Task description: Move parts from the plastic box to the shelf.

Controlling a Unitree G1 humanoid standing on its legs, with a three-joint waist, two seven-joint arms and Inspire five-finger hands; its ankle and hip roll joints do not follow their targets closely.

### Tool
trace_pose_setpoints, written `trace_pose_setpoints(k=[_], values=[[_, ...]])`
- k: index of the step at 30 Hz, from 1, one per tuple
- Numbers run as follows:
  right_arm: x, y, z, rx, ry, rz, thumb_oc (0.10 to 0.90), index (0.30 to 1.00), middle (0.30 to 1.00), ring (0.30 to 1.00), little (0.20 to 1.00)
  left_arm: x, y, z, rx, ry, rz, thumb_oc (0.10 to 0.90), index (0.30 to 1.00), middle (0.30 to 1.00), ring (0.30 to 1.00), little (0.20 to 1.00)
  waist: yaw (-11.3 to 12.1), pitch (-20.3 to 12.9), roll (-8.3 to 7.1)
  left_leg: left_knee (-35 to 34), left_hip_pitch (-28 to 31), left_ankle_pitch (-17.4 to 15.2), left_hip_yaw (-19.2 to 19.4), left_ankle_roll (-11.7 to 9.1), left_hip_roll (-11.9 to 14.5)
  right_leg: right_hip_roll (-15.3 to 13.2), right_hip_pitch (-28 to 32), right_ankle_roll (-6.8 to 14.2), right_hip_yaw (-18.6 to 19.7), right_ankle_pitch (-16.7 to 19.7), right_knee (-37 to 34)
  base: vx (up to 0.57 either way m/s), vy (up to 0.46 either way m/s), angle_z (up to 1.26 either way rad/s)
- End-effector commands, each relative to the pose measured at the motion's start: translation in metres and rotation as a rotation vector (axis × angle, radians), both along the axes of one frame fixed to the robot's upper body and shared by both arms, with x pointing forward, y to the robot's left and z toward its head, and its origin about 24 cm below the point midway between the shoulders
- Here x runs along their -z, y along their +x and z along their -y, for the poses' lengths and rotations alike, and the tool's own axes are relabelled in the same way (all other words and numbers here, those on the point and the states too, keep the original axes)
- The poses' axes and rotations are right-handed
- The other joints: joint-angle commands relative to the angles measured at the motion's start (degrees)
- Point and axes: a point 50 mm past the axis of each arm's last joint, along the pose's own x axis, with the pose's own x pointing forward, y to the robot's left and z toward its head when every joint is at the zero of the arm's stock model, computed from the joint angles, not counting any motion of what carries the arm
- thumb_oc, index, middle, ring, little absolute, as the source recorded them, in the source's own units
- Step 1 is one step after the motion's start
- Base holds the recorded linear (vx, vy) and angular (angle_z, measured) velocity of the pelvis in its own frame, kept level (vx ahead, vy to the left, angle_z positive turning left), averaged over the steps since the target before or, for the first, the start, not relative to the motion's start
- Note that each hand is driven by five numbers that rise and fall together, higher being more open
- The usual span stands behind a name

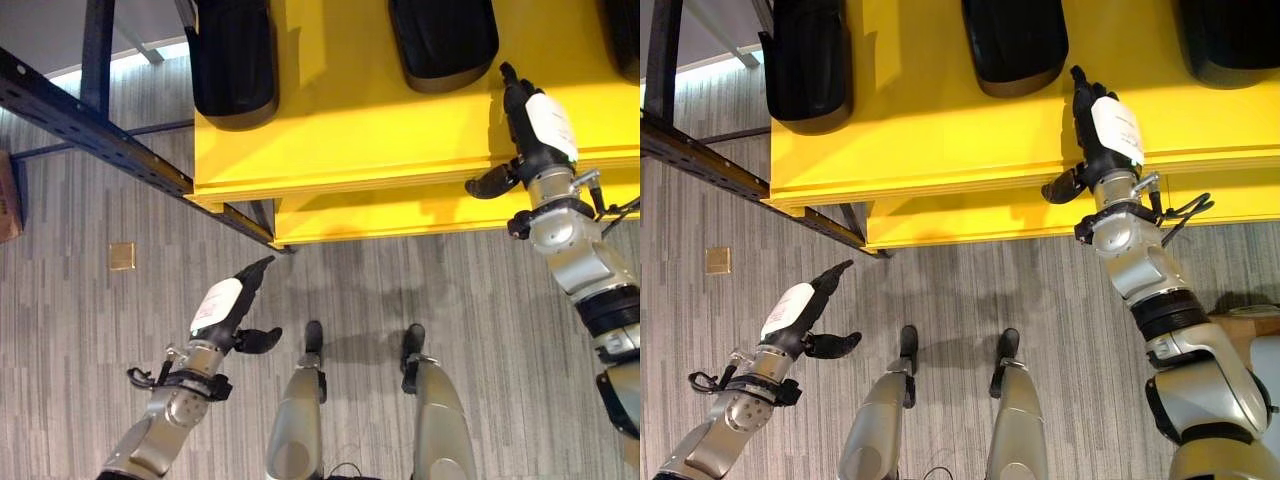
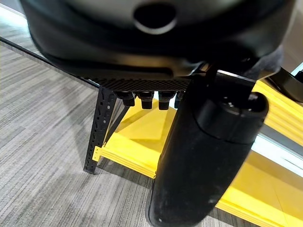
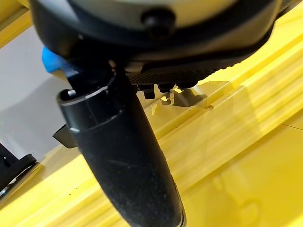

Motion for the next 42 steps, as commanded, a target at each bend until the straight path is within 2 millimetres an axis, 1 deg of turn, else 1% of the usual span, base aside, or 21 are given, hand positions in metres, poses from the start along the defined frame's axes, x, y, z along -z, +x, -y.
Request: trace_pose_setpoints(k=[1, 6, 15, 30, 42], values=[[-0.078, -0.004, -0.004, -0.015, 0.049, 0.269, 0.9, 1.0, 1.0, 1.0, 1.0, -0.025, -0.012, -0.015, -0.007, 0.039, 0.11, 0.9, 1.0, 1.0, 1.0, 1.0, 1.0, -3.5, -2.14, -0.5, -2.1, 3.4, 1.0, 2.0, 0.6, -1.1, 1.8, 3.8, 3.4, 3.3, -4.2, 0.0, 0.0, 0.0], [-0.086, -0.002, -0.006, -0.016, 0.059, 0.281, 0.9, 1.0, 1.0, 1.0, 1.0, -0.025, -0.012, -0.018, -0.027, 0.038, 0.116, 0.9, 1.0, 1.0, 1.0, 1.0, 1.2, -3.0, -2.41, -0.3, -2.6, 3.4, 0.9, 2.1, 0.4, -1.2, 1.3, 3.7, 3.3, 3.4, -3.9, 0.0, 0.0, 0.0], [-0.092, 0.0, -0.008, -0.013, 0.062, 0.282, 0.9, 1.0, 1.0, 1.0, 1.0, -0.026, -0.012, -0.021, -0.049, 0.033, 0.131, 0.9, 1.0, 1.0, 1.0, 1.0, 1.4, -2.5, -2.68, 0.0, -3.6, 3.4, 0.6, 2.2, 0.2, -1.2, 0.6, 3.6, 3.2, 3.6, -3.8, 0.0, 0.0, 0.0], [-0.082, 0.003, -0.023, -0.056, -0.048, 0.225, 0.9, 1.0, 1.0, 1.0, 1.0, -0.029, -0.012, -0.022, -0.058, 0.028, 0.143, 0.9, 1.0, 1.0, 1.0, 1.0, 1.8, -2.3, -3.65, 0.7, -4.4, 3.0, 0.4, 2.3, 0.2, -1.4, 0.1, 3.6, 3.0, 3.7, -3.5, 0.0, 0.0, 0.0], [-0.078, 0.004, -0.029, -0.077, -0.068, 0.207, 0.9, 1.0, 1.0, 1.0, 1.0, -0.028, -0.012, -0.024, -0.063, 0.038, 0.139, 0.9, 1.0, 1.0, 1.0, 1.0, 2.3, -2.4, -4.3, 0.8, -4.7, 3.1, 0.1, 2.3, 0.1, -1.5, 0.1, 3.6, 2.9, 3.8, -3.7, 0.0, 0.0, 0.0]])
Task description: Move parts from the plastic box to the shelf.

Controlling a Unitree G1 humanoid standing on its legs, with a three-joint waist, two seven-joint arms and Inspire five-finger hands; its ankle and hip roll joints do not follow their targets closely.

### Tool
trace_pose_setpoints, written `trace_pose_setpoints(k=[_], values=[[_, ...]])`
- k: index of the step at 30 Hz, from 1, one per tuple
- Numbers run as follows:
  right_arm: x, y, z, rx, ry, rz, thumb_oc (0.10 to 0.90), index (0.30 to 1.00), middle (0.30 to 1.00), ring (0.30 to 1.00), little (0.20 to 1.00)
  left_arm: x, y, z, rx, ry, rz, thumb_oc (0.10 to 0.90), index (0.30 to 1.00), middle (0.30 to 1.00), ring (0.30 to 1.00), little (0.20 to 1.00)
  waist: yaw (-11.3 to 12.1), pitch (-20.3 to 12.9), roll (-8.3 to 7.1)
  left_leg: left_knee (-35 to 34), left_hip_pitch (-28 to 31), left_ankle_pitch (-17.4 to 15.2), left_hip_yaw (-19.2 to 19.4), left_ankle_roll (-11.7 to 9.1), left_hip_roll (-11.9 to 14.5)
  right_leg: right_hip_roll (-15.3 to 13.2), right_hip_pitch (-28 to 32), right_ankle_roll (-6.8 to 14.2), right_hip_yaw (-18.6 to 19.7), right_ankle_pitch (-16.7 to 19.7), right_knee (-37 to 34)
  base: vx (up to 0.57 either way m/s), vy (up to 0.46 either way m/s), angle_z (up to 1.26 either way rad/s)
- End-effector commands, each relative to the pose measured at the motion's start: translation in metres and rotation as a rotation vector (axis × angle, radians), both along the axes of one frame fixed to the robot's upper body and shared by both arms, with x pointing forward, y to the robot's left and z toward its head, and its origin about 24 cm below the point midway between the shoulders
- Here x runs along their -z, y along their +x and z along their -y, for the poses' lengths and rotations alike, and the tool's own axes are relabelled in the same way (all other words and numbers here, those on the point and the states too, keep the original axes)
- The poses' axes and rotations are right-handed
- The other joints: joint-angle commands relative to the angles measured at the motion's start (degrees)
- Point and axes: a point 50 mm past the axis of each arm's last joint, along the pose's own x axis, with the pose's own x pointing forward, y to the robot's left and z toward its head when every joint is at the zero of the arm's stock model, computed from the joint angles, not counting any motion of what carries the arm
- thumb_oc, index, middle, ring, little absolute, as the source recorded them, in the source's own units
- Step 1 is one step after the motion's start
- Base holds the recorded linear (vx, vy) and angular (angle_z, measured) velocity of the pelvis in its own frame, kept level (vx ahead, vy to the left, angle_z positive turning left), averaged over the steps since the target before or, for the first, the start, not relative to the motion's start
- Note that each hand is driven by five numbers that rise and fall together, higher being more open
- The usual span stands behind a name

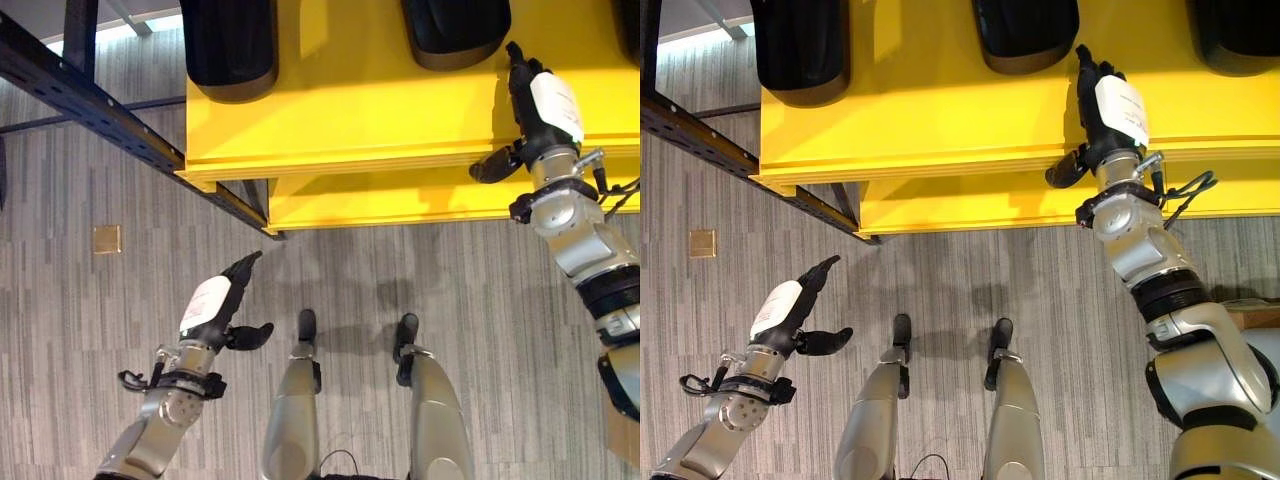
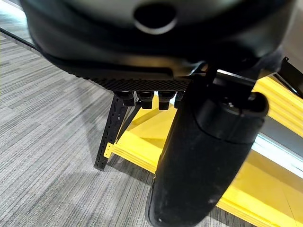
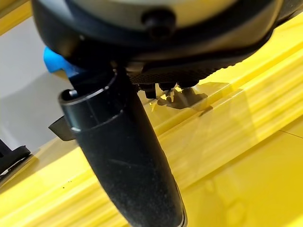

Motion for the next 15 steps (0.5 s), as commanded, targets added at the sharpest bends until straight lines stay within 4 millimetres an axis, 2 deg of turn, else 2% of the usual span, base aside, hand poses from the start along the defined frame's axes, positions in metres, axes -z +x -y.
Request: trace_pose_setpoints(k=[1, 15], values=[[-0.062, -0.004, -0.026, -0.099, -0.049, 0.188, 0.9, 1.0, 1.0, 1.0, 1.0, -0.027, -0.011, -0.017, -0.015, 0.041, 0.11, 0.9, 1.0, 1.0, 1.0, 1.0, 2.2, -3.4, -2.65, -0.1, -1.8, 2.1, 0.8, 2.2, 0.0, -1.6, 2.1, 3.8, 3.2, 2.7, -3.4, 0.0, 0.0, 0.0], [-0.059, -0.003, -0.04, -0.143, -0.097, 0.173, 0.9, 1.0, 1.0, 1.0, 1.0, -0.027, -0.011, -0.02, -0.028, 0.051, 0.111, 0.9, 1.0, 1.0, 1.0, 1.0, 2.5, -3.3, -3.28, 0.3, -2.2, 1.8, 0.6, 2.3, -0.1, -1.6, 2.0, 3.8, 3.1, 2.7, -3.5, 0.0, 0.0, 0.0]])
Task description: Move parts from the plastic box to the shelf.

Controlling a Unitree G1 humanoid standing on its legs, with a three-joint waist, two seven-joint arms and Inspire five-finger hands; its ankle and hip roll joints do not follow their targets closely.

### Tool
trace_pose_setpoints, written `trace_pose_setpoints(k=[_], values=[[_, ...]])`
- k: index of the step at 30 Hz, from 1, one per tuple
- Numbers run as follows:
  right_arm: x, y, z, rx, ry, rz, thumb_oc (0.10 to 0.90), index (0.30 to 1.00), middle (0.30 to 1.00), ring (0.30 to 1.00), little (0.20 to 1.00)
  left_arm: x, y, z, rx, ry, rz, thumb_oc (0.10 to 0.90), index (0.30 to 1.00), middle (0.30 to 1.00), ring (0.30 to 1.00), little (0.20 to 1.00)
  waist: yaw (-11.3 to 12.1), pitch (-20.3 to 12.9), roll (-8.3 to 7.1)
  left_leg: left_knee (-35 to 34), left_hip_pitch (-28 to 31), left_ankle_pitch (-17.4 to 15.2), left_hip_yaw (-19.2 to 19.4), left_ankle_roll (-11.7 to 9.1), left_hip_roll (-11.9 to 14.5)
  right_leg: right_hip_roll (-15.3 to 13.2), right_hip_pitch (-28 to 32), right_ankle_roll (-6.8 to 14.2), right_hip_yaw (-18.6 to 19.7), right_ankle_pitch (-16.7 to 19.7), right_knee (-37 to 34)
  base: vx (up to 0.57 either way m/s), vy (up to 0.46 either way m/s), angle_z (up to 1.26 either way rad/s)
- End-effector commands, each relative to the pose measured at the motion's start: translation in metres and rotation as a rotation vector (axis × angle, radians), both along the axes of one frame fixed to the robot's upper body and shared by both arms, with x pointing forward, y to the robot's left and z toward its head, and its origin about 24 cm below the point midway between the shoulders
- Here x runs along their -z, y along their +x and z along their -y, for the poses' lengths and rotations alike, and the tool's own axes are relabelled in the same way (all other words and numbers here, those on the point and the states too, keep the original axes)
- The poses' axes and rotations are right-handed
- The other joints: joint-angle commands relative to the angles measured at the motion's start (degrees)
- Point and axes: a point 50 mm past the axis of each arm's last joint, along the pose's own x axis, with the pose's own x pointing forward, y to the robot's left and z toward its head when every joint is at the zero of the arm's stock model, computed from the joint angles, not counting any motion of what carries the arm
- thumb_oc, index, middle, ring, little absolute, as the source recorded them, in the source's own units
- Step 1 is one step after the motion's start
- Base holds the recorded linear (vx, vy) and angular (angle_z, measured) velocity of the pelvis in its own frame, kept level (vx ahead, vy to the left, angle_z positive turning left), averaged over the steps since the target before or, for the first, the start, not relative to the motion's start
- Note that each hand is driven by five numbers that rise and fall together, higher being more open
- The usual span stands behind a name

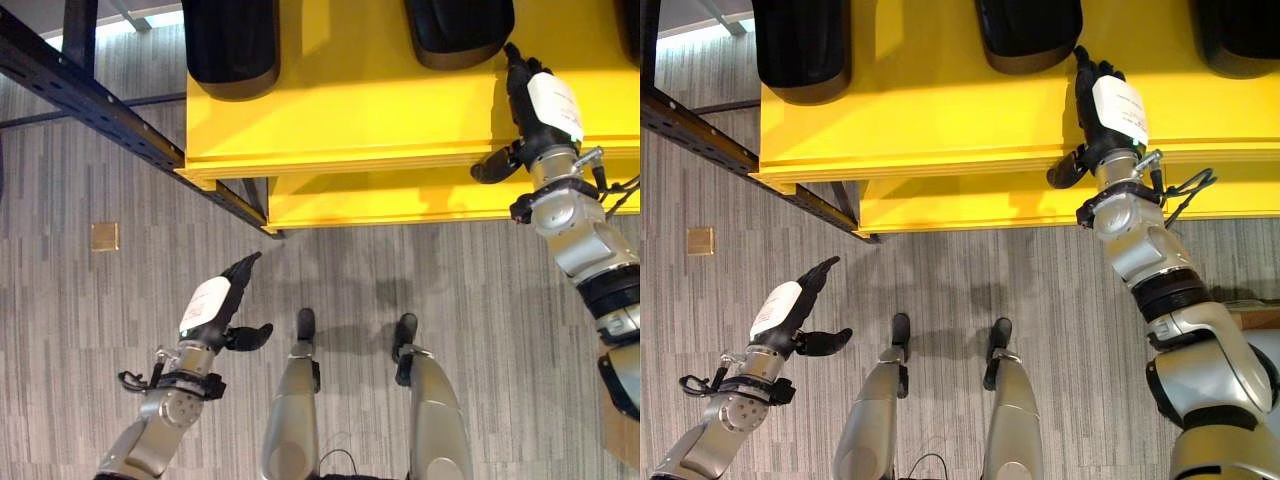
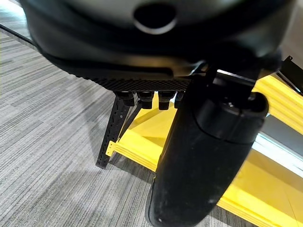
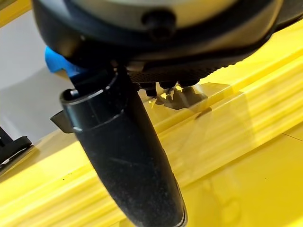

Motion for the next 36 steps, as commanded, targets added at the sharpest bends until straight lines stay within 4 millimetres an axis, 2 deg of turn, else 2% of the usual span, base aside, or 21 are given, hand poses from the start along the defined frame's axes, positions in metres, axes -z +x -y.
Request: trace_pose_setpoints(k=[1, 18, 36], values=[[-0.058, -0.004, -0.04, -0.149, -0.063, 0.18, 0.9, 1.0, 1.0, 1.0, 1.0, -0.028, -0.01, -0.019, -0.027, 0.051, 0.118, 0.9, 1.0, 1.0, 1.0, 1.0, 2.4, -3.4, -2.99, 0.3, -2.1, 1.8, 0.7, 2.3, -0.1, -1.6, 2.0, 3.5, 3.3, 2.4, -3.4, 0.0, 0.0, 0.0], [-0.056, -0.003, -0.05, -0.183, -0.077, 0.171, 0.9, 1.0, 1.0, 1.0, 1.0, -0.027, -0.011, -0.022, -0.038, 0.064, 0.115, 0.9, 1.0, 1.0, 1.0, 1.0, 2.6, -3.4, -3.58, 0.6, -2.4, 1.6, 0.6, 2.4, -0.1, -1.6, 2.0, 3.4, 3.3, 2.5, -3.4, 0.0, 0.0, 0.0], [-0.051, -0.003, -0.052, -0.191, -0.073, 0.161, 0.9, 1.0, 1.0, 1.0, 1.0, -0.028, -0.01, -0.022, -0.036, 0.067, 0.117, 0.9, 1.0, 1.0, 1.0, 1.0, 2.7, -3.6, -3.93, 0.7, -2.5, 1.5, 0.5, 2.5, -0.3, -1.5, 1.8, 3.4, 3.3, 2.5, -3.3, 0.0, 0.0, 0.0]])
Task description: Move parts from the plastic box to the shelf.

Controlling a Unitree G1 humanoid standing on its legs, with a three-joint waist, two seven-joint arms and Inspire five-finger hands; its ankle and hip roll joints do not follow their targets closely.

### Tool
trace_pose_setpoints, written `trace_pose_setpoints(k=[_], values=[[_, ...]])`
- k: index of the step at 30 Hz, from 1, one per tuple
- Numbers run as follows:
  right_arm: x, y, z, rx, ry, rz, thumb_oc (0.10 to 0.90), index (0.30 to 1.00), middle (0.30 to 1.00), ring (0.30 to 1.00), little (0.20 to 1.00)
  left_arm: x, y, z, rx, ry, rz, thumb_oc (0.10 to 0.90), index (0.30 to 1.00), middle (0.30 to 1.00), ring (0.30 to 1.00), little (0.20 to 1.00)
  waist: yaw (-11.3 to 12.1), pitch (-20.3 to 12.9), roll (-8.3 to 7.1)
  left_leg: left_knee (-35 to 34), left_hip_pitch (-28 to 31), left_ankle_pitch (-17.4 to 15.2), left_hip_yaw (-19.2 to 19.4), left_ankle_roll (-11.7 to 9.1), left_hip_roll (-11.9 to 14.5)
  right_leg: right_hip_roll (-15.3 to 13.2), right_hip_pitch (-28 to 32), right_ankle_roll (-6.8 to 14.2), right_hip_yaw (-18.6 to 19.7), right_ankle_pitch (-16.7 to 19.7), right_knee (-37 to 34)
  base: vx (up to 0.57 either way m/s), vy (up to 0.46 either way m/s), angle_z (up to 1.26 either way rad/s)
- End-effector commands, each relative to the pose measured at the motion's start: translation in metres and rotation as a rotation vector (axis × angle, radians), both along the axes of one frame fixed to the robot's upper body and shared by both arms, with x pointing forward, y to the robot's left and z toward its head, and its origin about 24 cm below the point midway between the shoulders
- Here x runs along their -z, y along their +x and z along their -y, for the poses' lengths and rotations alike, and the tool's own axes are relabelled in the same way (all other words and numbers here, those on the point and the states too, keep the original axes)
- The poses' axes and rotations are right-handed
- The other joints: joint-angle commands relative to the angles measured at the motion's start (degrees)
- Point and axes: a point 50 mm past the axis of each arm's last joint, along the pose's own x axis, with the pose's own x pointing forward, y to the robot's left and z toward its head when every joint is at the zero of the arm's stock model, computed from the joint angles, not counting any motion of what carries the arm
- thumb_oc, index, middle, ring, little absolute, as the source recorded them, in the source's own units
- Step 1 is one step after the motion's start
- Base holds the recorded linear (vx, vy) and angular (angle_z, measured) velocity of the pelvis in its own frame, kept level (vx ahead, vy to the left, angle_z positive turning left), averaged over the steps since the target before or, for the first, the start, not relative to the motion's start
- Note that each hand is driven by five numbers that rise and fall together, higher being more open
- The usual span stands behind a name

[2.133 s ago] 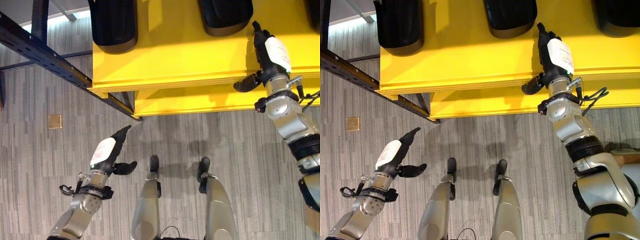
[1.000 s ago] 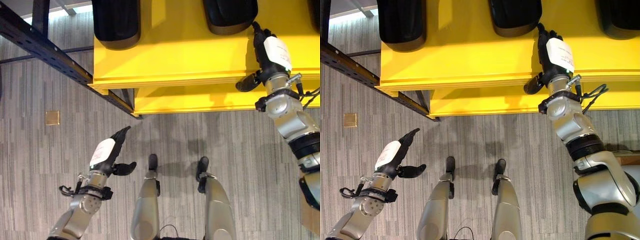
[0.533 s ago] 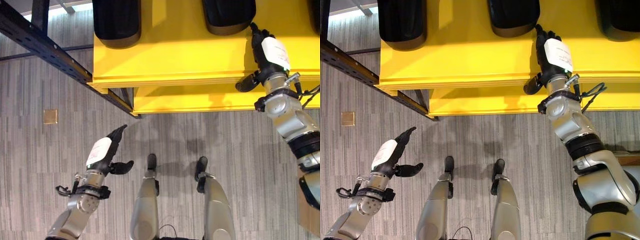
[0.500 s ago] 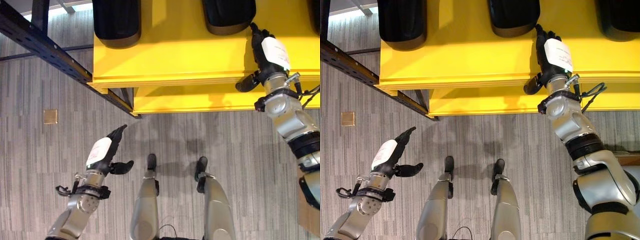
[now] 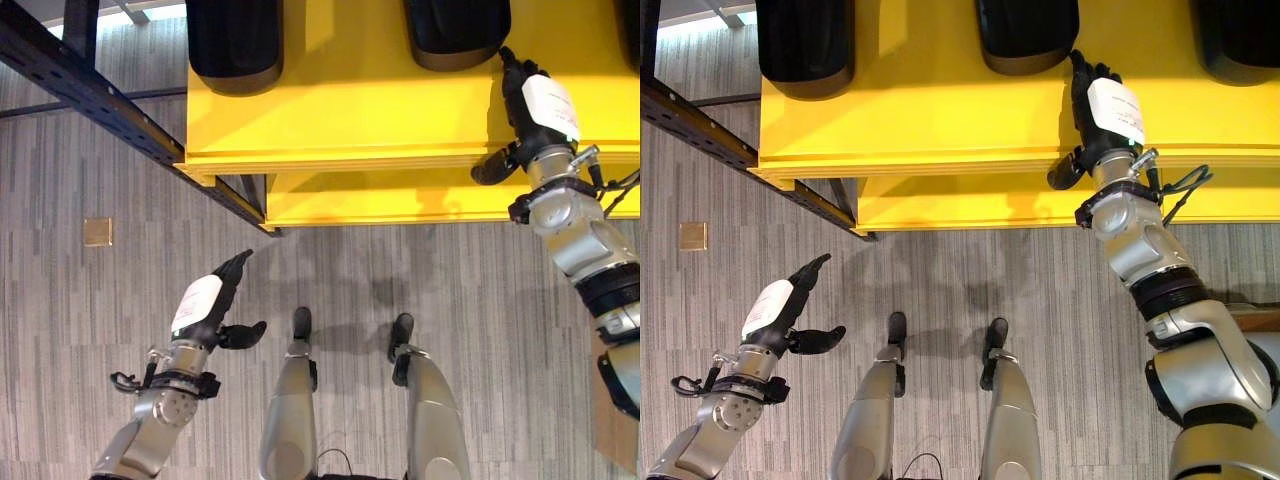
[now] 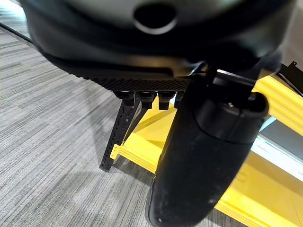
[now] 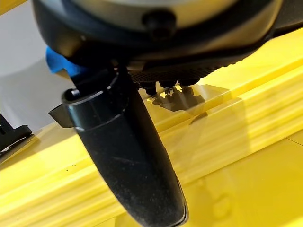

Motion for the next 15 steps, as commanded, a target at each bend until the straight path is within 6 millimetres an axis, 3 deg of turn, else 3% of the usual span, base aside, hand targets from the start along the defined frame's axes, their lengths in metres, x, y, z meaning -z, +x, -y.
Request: trace_pose_setpoints(k=[1, 15], values=[[-0.052, -0.004, -0.05, -0.201, -0.038, 0.184, 0.9, 1.0, 1.0, 1.0, 1.0, -0.026, -0.009, -0.014, -0.003, 0.065, 0.105, 0.9, 1.0, 1.0, 1.0, 1.0, 2.3, -3.7, -2.71, 0.4, -2.3, 1.5, 0.7, 2.6, -0.3, -1.5, 1.8, 3.6, 3.5, 2.2, -3.2, 0.0, 0.0, 0.0], [-0.037, -0.013, -0.04, -0.207, 0.035, 0.193, 0.9, 1.0, 1.0, 1.0, 1.0, -0.022, -0.009, -0.016, -0.028, 0.055, 0.094, 0.9, 1.0, 1.0, 1.0, 1.0, 1.3, -4.0, -3.01, 0.6, -2.0, 1.3, 0.8, 2.6, -0.3, -1.4, 2.3, 3.7, 3.8, 2.2, -3.4, 0.0, 0.0, 0.0]])
